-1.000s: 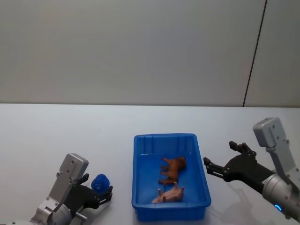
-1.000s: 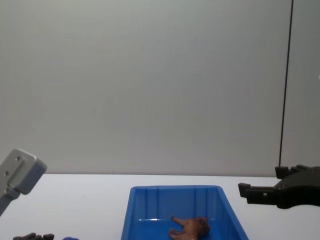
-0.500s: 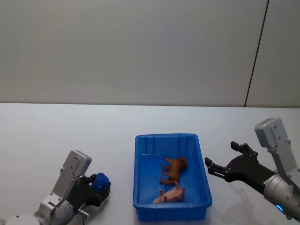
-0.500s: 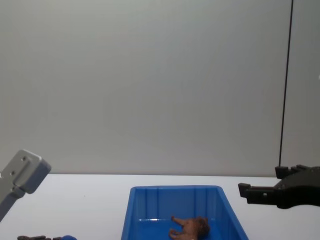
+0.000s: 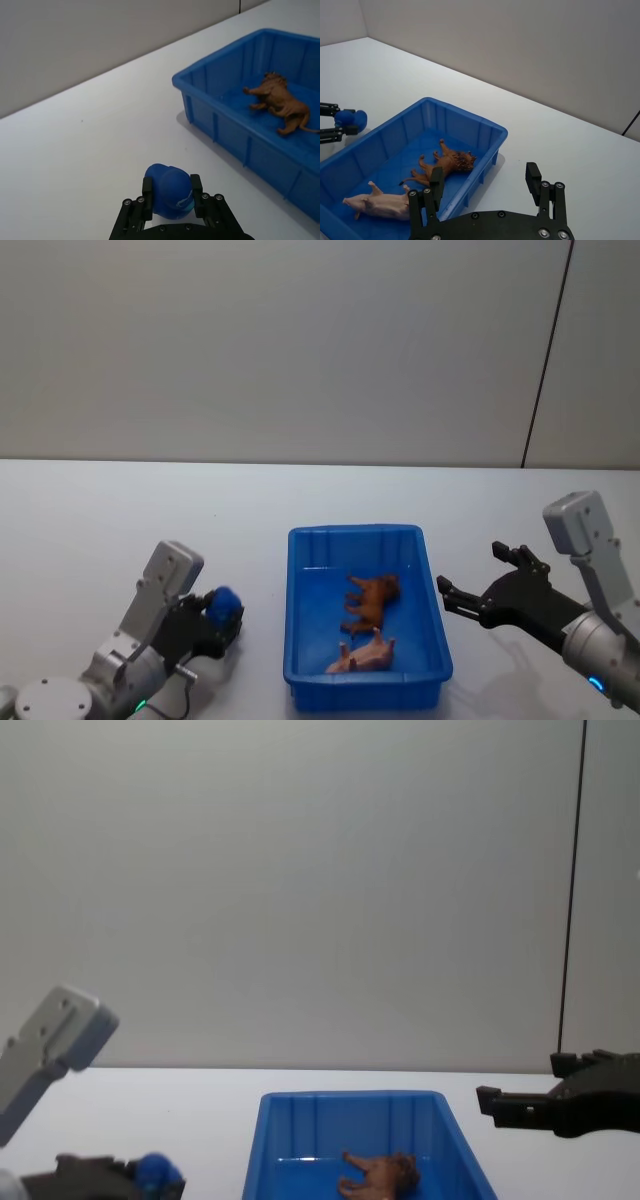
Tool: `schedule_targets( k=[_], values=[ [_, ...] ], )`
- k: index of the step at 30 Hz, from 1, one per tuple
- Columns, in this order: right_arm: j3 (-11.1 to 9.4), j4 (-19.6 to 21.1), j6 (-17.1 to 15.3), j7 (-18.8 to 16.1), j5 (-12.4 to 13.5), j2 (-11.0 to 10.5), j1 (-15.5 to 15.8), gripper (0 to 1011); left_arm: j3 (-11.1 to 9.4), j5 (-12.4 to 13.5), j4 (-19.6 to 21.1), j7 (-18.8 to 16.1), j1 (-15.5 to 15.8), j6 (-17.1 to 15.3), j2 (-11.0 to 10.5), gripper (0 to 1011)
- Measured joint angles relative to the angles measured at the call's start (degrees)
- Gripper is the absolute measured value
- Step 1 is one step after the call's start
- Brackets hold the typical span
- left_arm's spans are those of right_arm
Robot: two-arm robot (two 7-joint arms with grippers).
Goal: Pick up the two dolls from the table and place them into the box.
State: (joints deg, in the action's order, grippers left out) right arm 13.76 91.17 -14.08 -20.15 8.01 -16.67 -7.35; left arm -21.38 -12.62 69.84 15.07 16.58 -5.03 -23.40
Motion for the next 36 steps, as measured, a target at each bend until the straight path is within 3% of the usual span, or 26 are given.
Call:
schedule_targets(
  k=[14, 17, 20, 26, 31, 36],
  values=[
    [0.0, 0.0, 0.0, 0.0, 0.0, 0.0, 0.0, 1001, -0.2, 4.3, 4.7, 2.2, 3.6, 1.1, 1.9, 364],
    [0.0, 0.0, 0.0, 0.0, 0.0, 0.0, 0.0, 1001, -0.6, 5.4, 5.2, 3.3, 4.9, 1.5, 2.9, 419],
    [0.0, 0.0, 0.0, 0.0, 0.0, 0.0, 0.0, 1001, -1.3, 6.6, 5.3, 4.7, 6.5, 2.0, 4.2, 565],
    [0.0, 0.0, 0.0, 0.0, 0.0, 0.0, 0.0, 1001, -2.3, 7.8, 5.1, 6.6, 8.6, 2.8, 6.1, 719],
    [0.0, 0.0, 0.0, 0.0, 0.0, 0.0, 0.0, 1001, -2.8, 8.1, 5.4, 7.4, 9.1, 3.5, 6.8, 897],
    [0.0, 0.0, 0.0, 0.0, 0.0, 0.0, 0.0, 1001, -3.1, 8.1, 6.9, 7.7, 8.8, 4.2, 6.8, 1000]
  ],
)
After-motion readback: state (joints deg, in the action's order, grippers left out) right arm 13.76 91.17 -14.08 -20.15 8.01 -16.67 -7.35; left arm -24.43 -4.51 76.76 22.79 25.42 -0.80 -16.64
